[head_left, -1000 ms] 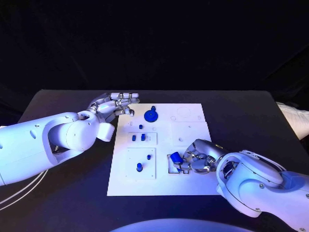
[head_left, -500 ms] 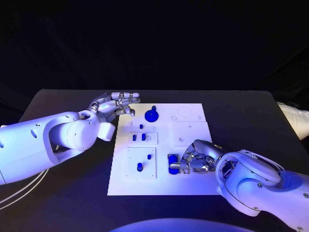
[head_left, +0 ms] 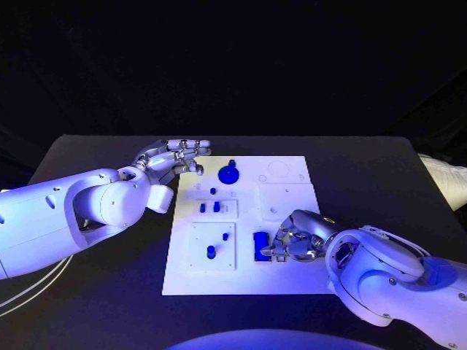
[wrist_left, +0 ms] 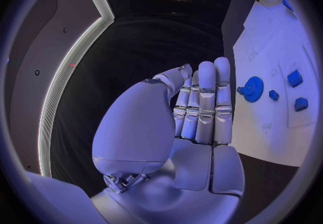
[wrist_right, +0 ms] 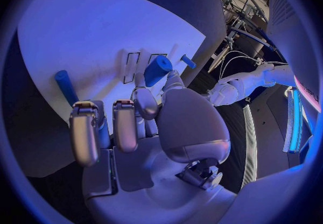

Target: Assemble the parts on the task board

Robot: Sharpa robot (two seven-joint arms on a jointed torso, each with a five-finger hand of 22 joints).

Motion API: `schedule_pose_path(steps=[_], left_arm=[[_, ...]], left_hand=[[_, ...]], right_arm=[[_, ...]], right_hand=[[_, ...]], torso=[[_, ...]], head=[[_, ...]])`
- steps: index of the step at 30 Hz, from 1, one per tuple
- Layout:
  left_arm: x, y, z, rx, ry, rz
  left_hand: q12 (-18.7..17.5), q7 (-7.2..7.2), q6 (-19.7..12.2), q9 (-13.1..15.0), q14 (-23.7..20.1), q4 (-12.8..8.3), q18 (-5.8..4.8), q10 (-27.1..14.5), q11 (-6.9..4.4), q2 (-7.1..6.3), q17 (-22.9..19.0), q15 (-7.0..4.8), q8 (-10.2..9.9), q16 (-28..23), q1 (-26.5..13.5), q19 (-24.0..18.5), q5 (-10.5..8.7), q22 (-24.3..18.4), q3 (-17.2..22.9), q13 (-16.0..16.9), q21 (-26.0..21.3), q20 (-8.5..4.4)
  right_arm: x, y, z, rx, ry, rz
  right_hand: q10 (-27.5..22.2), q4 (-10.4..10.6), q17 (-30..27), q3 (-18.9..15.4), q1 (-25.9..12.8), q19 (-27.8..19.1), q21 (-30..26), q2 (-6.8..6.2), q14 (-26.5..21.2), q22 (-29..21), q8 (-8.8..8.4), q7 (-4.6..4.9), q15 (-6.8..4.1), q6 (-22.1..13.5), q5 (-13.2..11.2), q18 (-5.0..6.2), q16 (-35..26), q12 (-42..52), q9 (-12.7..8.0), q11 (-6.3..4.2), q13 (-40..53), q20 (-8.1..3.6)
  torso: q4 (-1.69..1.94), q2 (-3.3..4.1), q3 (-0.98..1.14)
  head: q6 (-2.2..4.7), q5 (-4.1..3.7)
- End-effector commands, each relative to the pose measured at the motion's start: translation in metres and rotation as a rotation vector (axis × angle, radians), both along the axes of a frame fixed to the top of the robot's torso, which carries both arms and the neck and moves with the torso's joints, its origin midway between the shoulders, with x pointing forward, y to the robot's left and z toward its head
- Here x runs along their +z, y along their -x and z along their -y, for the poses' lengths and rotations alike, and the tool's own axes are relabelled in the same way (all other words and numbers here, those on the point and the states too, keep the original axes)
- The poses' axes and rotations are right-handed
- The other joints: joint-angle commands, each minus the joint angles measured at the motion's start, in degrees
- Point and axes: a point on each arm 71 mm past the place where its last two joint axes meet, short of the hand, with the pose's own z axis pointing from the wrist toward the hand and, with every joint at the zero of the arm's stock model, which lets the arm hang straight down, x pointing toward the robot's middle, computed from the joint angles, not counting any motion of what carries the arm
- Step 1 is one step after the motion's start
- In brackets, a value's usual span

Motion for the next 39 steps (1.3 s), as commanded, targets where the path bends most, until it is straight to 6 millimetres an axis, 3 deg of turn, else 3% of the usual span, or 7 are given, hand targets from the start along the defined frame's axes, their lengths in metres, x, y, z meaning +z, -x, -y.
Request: schedule_pose_path(steps=[1,7,14,20,27,31,39], left_arm=[[0.001,0.001,0.002,-0.017,0.014,0.004],[0.001,0.001,0.003,-0.018,0.015,0.003],[0.001,0.001,0.002,-0.017,0.014,0.002],[0.001,0.001,0.001,-0.016,0.013,0.001],[0.001,0.001,-0.001,-0.013,0.012,0.001],[0.001,0.001,-0.001,-0.013,0.012,0.001],[0.000,0.002,-0.001,-0.014,0.012,0.000]], left_hand=[[0.4,0.04,0.1,-0.1,-0.1,0.1,0.65,-0.3,0.09,0.25,-0.1,-0.34,0.2,0.2,-0.3,-0.2,0.25,-0.1,-0.4,-0.1,-0.3,-0.18],[0.4,0.04,0.1,-0.1,-0.1,0.1,0.65,-0.3,0.09,0.25,-0.1,-0.34,0.2,0.2,-0.3,-0.2,0.25,-0.1,-0.4,-0.1,-0.3,-0.18],[0.4,0.04,0.1,-0.1,-0.1,0.1,0.65,-0.3,0.09,0.25,-0.1,-0.34,0.2,0.2,-0.3,-0.2,0.25,-0.1,-0.4,-0.1,-0.3,-0.18],[0.4,0.04,0.1,-0.1,-0.1,0.1,0.65,-0.3,0.09,0.25,-0.1,-0.34,0.2,0.2,-0.3,-0.2,0.25,-0.1,-0.4,-0.1,-0.3,-0.18],[0.4,0.04,0.1,-0.1,-0.1,0.1,0.65,-0.3,0.09,0.25,-0.1,-0.34,0.2,0.2,-0.3,-0.2,0.25,-0.1,-0.4,-0.1,-0.3,-0.18],[0.4,0.04,0.1,-0.1,-0.1,0.1,0.65,-0.3,0.09,0.25,-0.1,-0.34,0.2,0.2,-0.3,-0.2,0.25,-0.1,-0.4,-0.1,-0.3,-0.18],[0.4,0.04,0.1,-0.1,-0.1,0.1,0.65,-0.3,0.09,0.25,-0.1,-0.34,0.2,0.2,-0.3,-0.2,0.25,-0.1,-0.4,-0.1,-0.3,-0.18]], right_arm=[[0.000,0.000,0.001,-0.006,0.053,0.017],[-0.002,-0.003,0.000,-0.009,0.065,0.032],[-0.001,-0.003,0.000,-0.005,0.065,0.043],[0.003,0.001,0.005,-0.014,0.040,0.055],[0.015,0.006,0.029,-0.056,0.011,0.087],[0.021,0.005,0.046,-0.079,0.026,0.104],[0.023,0.001,0.079,-0.118,0.095,0.128]], right_hand=[[0.0,-1.3,0.8,0.3,2.7,2.1,-0.1,-0.02,3.5,10.3,0.41,-0.33,-0.46,0.3,0.1,-0.66,-0.1,-0.1,0.2,-0.32,0.2,-0.53],[0.4,-1.7,1.1,1.1,4.8,2.2,0.0,1.89,3.5,10.5,0.83,-0.64,-0.66,1.0,0.6,-0.71,0.1,0.0,0.7,-0.60,0.5,-0.67],[0.5,-2.1,1.2,1.1,5.6,2.2,0.0,1.70,3.5,10.5,0.89,-0.69,-0.75,1.1,0.1,-0.72,0.1,-0.3,0.9,-0.68,0.4,-0.77],[0.6,-1.0,1.1,-0.2,4.2,2.1,-0.1,0.84,3.5,10.4,0.81,-0.56,-0.66,1.0,-1.0,-0.69,0.0,-0.2,1.0,-0.54,0.6,-0.76],[0.3,-0.6,1.2,-0.5,4.9,2.1,-0.1,0.79,3.5,10.3,-1.17,0.35,-0.17,-1.8,-0.1,-0.67,0.0,-0.8,0.4,0.15,0.4,-0.46],[0.2,-0.8,1.3,-0.1,6.2,2.1,-0.1,1.47,3.5,10.4,-2.20,0.84,0.21,-2.6,1.4,-0.70,0.1,-1.0,-0.3,0.54,0.5,-0.11],[0.2,-1.1,1.5,0.3,7.5,2.3,0.1,2.19,3.6,10.6,-2.95,1.05,0.40,-2.5,3.6,-0.75,0.2,-1.0,-1.1,0.73,0.6,0.15]], torso=[[0.00,0.02,-0.03],[0.05,0.00,-0.04],[-0.01,-0.04,-0.04],[-0.09,-0.02,0.02],[-0.17,-0.14,-0.05],[-0.12,-0.04,0.02],[-0.41,-0.10,0.23]], head=[[-0.10,-0.04],[-0.17,-0.13],[-0.23,-0.07],[-0.19,-0.20],[-0.05,-0.72],[0.10,-1.16],[0.19,-1.97]])
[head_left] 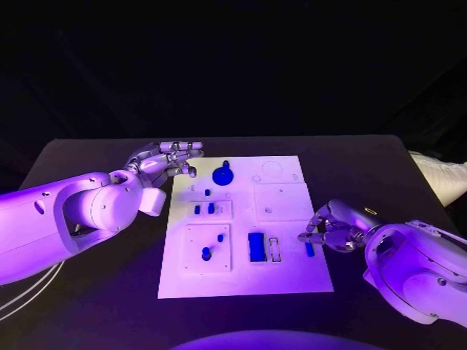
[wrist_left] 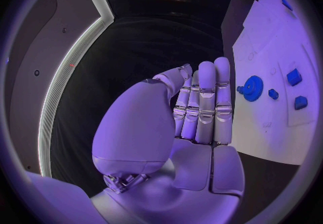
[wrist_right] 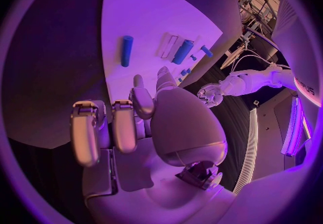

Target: Assemble the parts on the task board

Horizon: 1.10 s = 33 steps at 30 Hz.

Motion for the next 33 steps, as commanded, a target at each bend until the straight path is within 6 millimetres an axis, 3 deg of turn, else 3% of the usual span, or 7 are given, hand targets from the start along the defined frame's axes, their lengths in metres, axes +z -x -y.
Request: schedule_pose_path(steps=[1,9,15,33], left_arm=[[0.001,0.001,0.003,-0.019,0.016,0.003],[-0.001,0.002,0.005,-0.025,0.019,0.000],[-0.001,0.003,0.005,-0.025,0.019,-0.002],[-0.002,0.003,0.003,-0.023,0.017,-0.004]], left_hand=[[0.4,0.04,0.1,-0.1,-0.1,0.1,0.66,-0.3,0.09,0.25,-0.1,-0.35,0.2,0.2,-0.3,-0.2,0.25,-0.1,-0.4,-0.1,-0.3,-0.18],[0.6,0.04,0.0,-0.1,-0.2,-0.2,0.67,-0.5,0.10,0.40,-0.3,-0.35,0.2,0.3,-0.4,-0.2,0.29,-0.1,-0.6,-0.1,-0.5,-0.17],[0.6,0.04,0.0,-0.1,-0.2,-0.2,0.67,-0.5,0.10,0.40,-0.3,-0.35,0.2,0.3,-0.4,-0.2,0.29,-0.1,-0.6,-0.1,-0.5,-0.17],[0.6,0.04,0.0,-0.1,-0.2,-0.2,0.67,-0.5,0.10,0.40,-0.3,-0.35,0.2,0.3,-0.4,-0.2,0.29,-0.1,-0.6,-0.1,-0.5,-0.17]], right_arm=[[0.001,-0.002,0.008,0.006,0.024,0.028],[-0.007,-0.008,0.016,0.002,0.103,0.039],[-0.016,-0.008,0.010,0.015,0.115,0.021],[-0.028,-0.008,0.001,0.061,0.191,-0.014]], right_hand=[[0.2,-0.2,1.6,0.2,0.7,2.1,0.1,0.02,3.6,10.6,-0.23,0.01,0.36,0.1,0.4,-0.77,0.3,-0.1,-0.1,0.31,-0.1,0.34],[0.2,0.7,1.6,-0.4,0.0,2.2,0.1,-0.02,3.6,10.7,0.05,-0.32,0.25,1.6,0.6,-0.79,0.3,-0.4,-0.3,0.10,-0.1,0.35],[0.3,1.0,1.8,-0.5,-0.1,2.3,0.2,0.04,3.6,10.8,0.17,-0.52,0.15,2.2,0.4,-0.82,0.3,-0.3,-0.3,-0.05,-0.1,0.30],[0.3,0.8,1.9,-0.5,0.8,2.3,0.3,-0.10,3.6,10.9,0.41,-0.93,-0.13,3.4,0.6,-0.84,0.4,-0.4,-0.1,-0.39,0.0,0.08]], torso=[[-0.12,-0.02,0.10],[0.08,0.04,0.12],[0.16,0.05,0.02],[0.13,0.01,0.04]], head=[[0.09,-0.56],[0.20,-1.19],[0.10,-1.00],[-0.31,-0.64]])
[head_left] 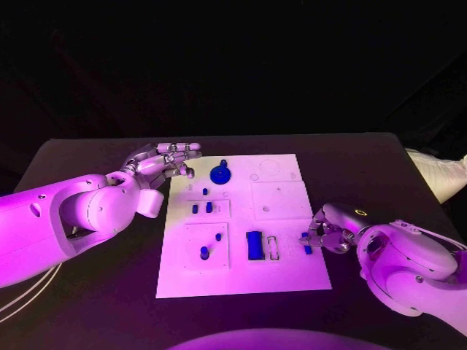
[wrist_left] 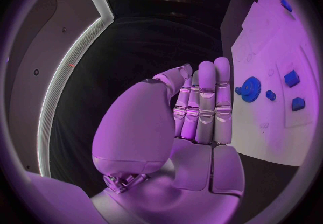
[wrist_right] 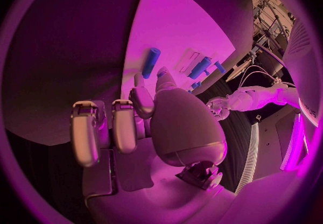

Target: Assemble the parts on the task board

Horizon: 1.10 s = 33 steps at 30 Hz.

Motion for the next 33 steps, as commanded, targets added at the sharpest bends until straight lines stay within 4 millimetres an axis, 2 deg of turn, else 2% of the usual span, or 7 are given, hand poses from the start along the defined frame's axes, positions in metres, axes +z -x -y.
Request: schedule_pose_path(steps=[1,11,12,15,19,29,33], left_arm=[[0.001,0.001,0.002,-0.018,0.015,0.003],[0.001,0.001,0.002,-0.019,0.015,0.001],[0.001,0.001,0.002,-0.019,0.014,0.001],[0.001,0.001,0.002,-0.020,0.014,0.000],[0.001,0.001,0.001,-0.020,0.014,0.000],[0.001,0.001,0.002,-0.021,0.014,-0.001],[0.001,0.001,0.002,-0.022,0.015,-0.002]], left_hand=[[0.1,0.04,0.0,-0.1,-0.2,0.1,0.67,-0.3,-0.10,0.40,-0.1,-0.36,0.2,0.3,-0.4,-0.2,0.29,-0.1,-0.4,-0.1,-0.1,-0.17],[0.1,0.04,0.0,-0.1,-0.2,0.1,0.67,-0.3,-0.10,0.40,-0.1,-0.36,0.2,0.3,-0.4,-0.2,0.29,-0.1,-0.4,-0.1,-0.1,-0.17],[0.1,0.04,0.0,-0.1,-0.2,0.1,0.67,-0.3,-0.10,0.40,-0.1,-0.36,0.2,0.3,-0.4,-0.2,0.29,-0.1,-0.4,-0.1,-0.1,-0.17],[0.1,0.04,0.0,-0.1,-0.2,0.1,0.67,-0.3,-0.10,0.40,-0.1,-0.36,0.2,0.3,-0.4,-0.2,0.29,-0.1,-0.4,-0.1,-0.1,-0.17],[0.1,0.04,0.0,-0.1,-0.2,0.1,0.67,-0.3,-0.10,0.40,-0.1,-0.36,0.2,0.3,-0.4,-0.2,0.29,-0.1,-0.4,-0.1,-0.1,-0.17],[0.1,0.04,0.0,-0.1,-0.2,0.1,0.67,-0.3,-0.10,0.40,-0.1,-0.36,0.2,0.3,-0.4,-0.2,0.29,-0.1,-0.4,-0.1,-0.1,-0.17],[0.3,0.04,0.0,-0.1,-0.3,0.0,0.66,-0.4,-0.09,0.48,-0.2,-0.34,0.2,0.3,-0.5,-0.2,0.30,-0.1,-0.5,-0.1,-0.2,-0.15]], right_arm=[[-0.003,0.001,-0.002,0.029,0.073,-0.007],[-0.010,0.001,-0.008,0.059,0.130,-0.025],[-0.011,0.001,-0.009,0.063,0.135,-0.027],[-0.014,0.002,-0.012,0.073,0.150,-0.029],[-0.016,0.002,-0.015,0.088,0.173,-0.029],[-0.019,0.002,-0.018,0.106,0.207,-0.030],[-0.021,0.001,-0.020,0.112,0.214,-0.038]], right_hand=[[0.2,0.2,1.9,0.1,0.7,2.3,0.3,-0.26,3.6,10.9,0.33,-0.04,-0.15,0.6,0.3,-0.85,0.4,-0.1,0.1,-0.30,0.1,0.06],[0.2,-0.6,2.0,0.4,2.2,2.3,0.3,-0.37,3.6,11.0,0.30,-0.25,-0.36,1.0,-0.3,-0.86,0.4,-0.2,0.3,-0.53,0.1,-0.14],[0.2,-0.9,2.0,0.7,2.9,2.3,0.3,-0.21,3.6,11.0,0.26,-0.30,-0.43,1.1,-0.8,-0.86,0.5,-0.2,0.3,-0.59,0.1,-0.20],[0.2,-2.4,2.1,2.8,6.0,2.4,0.3,0.88,3.6,11.0,0.05,-0.51,-0.69,1.3,-5.6,-0.87,0.5,-0.4,0.4,-0.82,0.1,-0.46],[0.0,-4.4,2.6,5.8,9.5,2.4,0.3,1.35,3.7,11.1,-0.28,-0.59,-0.77,1.5,-7.4,-0.88,0.7,-0.8,0.5,-0.93,0.1,-0.67],[-0.1,-5.9,3.1,8.3,11.0,2.5,0.4,0.66,3.8,11.2,-0.68,-0.53,-0.76,1.9,-7.1,-0.93,0.9,-1.0,0.5,-0.91,0.1,-0.66],[-0.1,-5.9,3.2,9.0,10.4,2.5,0.4,0.06,3.8,11.2,-1.00,-0.41,-0.67,1.9,-6.0,-0.93,0.9,-1.2,0.4,-0.81,0.1,-0.61]], torso=[[0.04,-0.01,0.04],[0.01,0.00,0.03],[0.01,0.02,0.02],[0.04,0.02,0.04],[0.06,-0.04,0.02],[-0.07,-0.09,-0.03],[-0.03,-0.07,-0.04]], head=[[-0.05,0.06],[-0.27,0.36],[-0.32,0.39],[-0.38,0.43],[-0.46,0.51],[-0.44,0.59],[-0.43,0.53]])
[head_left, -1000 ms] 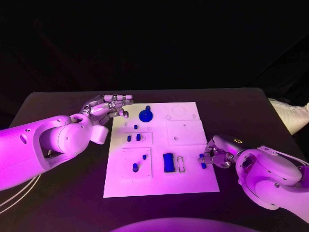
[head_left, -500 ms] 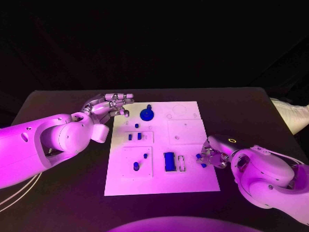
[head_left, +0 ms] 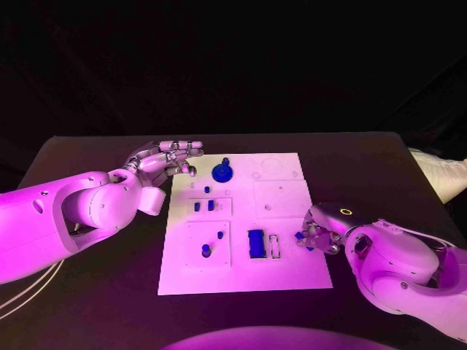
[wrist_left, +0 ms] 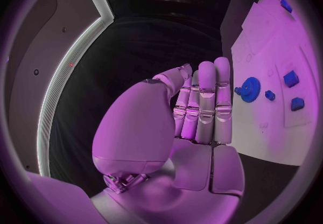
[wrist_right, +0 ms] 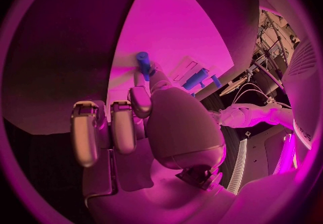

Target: Assemble the parts on the task board

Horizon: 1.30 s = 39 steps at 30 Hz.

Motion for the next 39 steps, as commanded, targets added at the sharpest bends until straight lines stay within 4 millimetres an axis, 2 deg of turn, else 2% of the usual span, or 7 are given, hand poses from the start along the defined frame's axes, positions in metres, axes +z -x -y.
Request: schedule_pose_path(steps=[1,4,7,21,25,31,39], left_arm=[[0.001,0.001,0.003,-0.019,0.015,0.002],[0.001,0.001,0.003,-0.019,0.014,0.001],[0.001,0.001,0.003,-0.019,0.015,0.001],[0.001,0.001,0.003,-0.019,0.014,0.001],[0.001,0.001,0.002,-0.018,0.014,0.001],[0.001,0.001,0.002,-0.017,0.013,0.002],[0.001,0.002,0.003,-0.019,0.015,0.003]], left_hand=[[0.3,0.04,0.0,-0.1,-0.1,0.0,0.66,-0.4,-0.09,0.18,0.0,-0.19,0.2,0.3,-0.2,-0.2,0.30,-0.1,-0.5,-0.1,-0.2,-0.15],[0.3,0.04,0.0,-0.1,-0.1,0.0,0.66,-0.4,-0.09,0.18,0.0,-0.19,0.2,0.3,-0.2,-0.2,0.30,-0.1,-0.5,-0.1,-0.2,-0.15],[0.3,0.04,0.0,-0.1,-0.1,0.0,0.66,-0.4,-0.09,0.18,0.0,-0.19,0.2,0.3,-0.2,-0.2,0.30,-0.1,-0.5,-0.1,-0.2,-0.15],[0.3,0.04,0.0,-0.1,-0.1,0.0,0.66,-0.4,-0.09,0.18,0.0,-0.19,0.2,0.3,-0.2,-0.2,0.30,-0.1,-0.5,-0.1,-0.2,-0.15],[0.3,0.04,0.0,-0.1,-0.1,0.0,0.66,-0.4,-0.09,0.18,0.0,-0.19,0.2,0.3,-0.2,-0.2,0.30,-0.1,-0.5,-0.1,-0.2,-0.15],[0.3,0.03,0.0,-0.1,-0.2,-0.1,0.67,-0.5,-0.10,0.25,-0.1,-0.19,0.2,0.4,-0.1,-0.2,0.32,-0.1,-0.5,-0.1,-0.3,-0.16],[0.3,0.03,0.0,-0.1,-0.2,-0.1,0.67,-0.5,-0.10,0.25,-0.1,-0.19,0.2,0.4,-0.1,-0.2,0.32,-0.1,-0.5,-0.1,-0.3,-0.16]], right_arm=[[-0.017,0.004,0.006,-0.018,0.100,-0.083],[-0.020,0.004,0.005,-0.015,0.105,-0.092],[-0.023,0.004,0.004,-0.014,0.107,-0.101],[-0.029,0.007,0.001,-0.041,0.043,-0.086],[-0.023,0.009,-0.001,-0.060,-0.023,-0.072],[-0.005,0.009,-0.003,-0.101,-0.146,-0.074],[0.011,0.010,-0.008,-0.132,-0.247,-0.121]], right_hand=[[0.0,0.3,3.2,0.6,2.6,2.7,0.2,1.74,3.8,11.2,-0.72,0.02,-0.14,0.0,2.2,-0.94,0.4,-0.2,-0.2,-0.26,0.1,-0.35],[-0.1,1.4,3.2,1.0,1.0,2.7,0.1,-0.04,3.8,11.2,-1.21,0.12,-0.06,-0.1,6.0,-0.93,0.4,-0.5,-0.4,-0.19,0.1,-0.24],[0.0,2.0,3.2,2.1,0.4,2.7,0.1,-0.90,3.8,11.2,-1.53,0.13,-0.07,0.0,7.1,-0.92,0.4,-0.5,-0.4,-0.17,0.1,-0.21],[0.7,1.6,3.7,8.4,1.8,2.9,0.3,-1.29,3.9,11.5,-2.00,0.03,-0.20,0.8,11.3,-0.99,0.6,1.3,-0.3,-0.32,1.5,-0.33],[1.1,1.9,3.9,10.7,0.5,3.0,0.4,-1.94,3.9,11.6,-2.12,-0.01,-0.17,0.9,13.7,-1.03,0.6,2.0,0.0,-0.34,2.1,-0.32],[1.2,4.0,3.9,13.2,-3.3,3.1,0.5,-3.14,3.9,11.8,-2.33,-0.12,-0.22,0.8,15.6,-1.06,0.6,1.9,0.3,-0.38,2.2,-0.31],[1.3,4.7,3.8,14.5,-4.9,3.1,0.5,-4.28,3.9,11.8,-2.41,-0.13,-0.24,0.9,16.2,-1.06,0.6,1.8,0.5,-0.38,2.3,-0.36]], torso=[[0.01,0.05,-0.01],[0.06,0.01,-0.03],[0.04,-0.01,-0.04],[-0.03,0.05,0.03],[-0.05,0.09,0.14],[0.02,0.09,0.01],[0.06,0.16,0.03]], head=[[0.07,-0.11],[0.15,-0.11],[0.17,-0.12],[0.22,0.12],[0.26,0.21],[0.21,0.06],[0.07,0.09]])
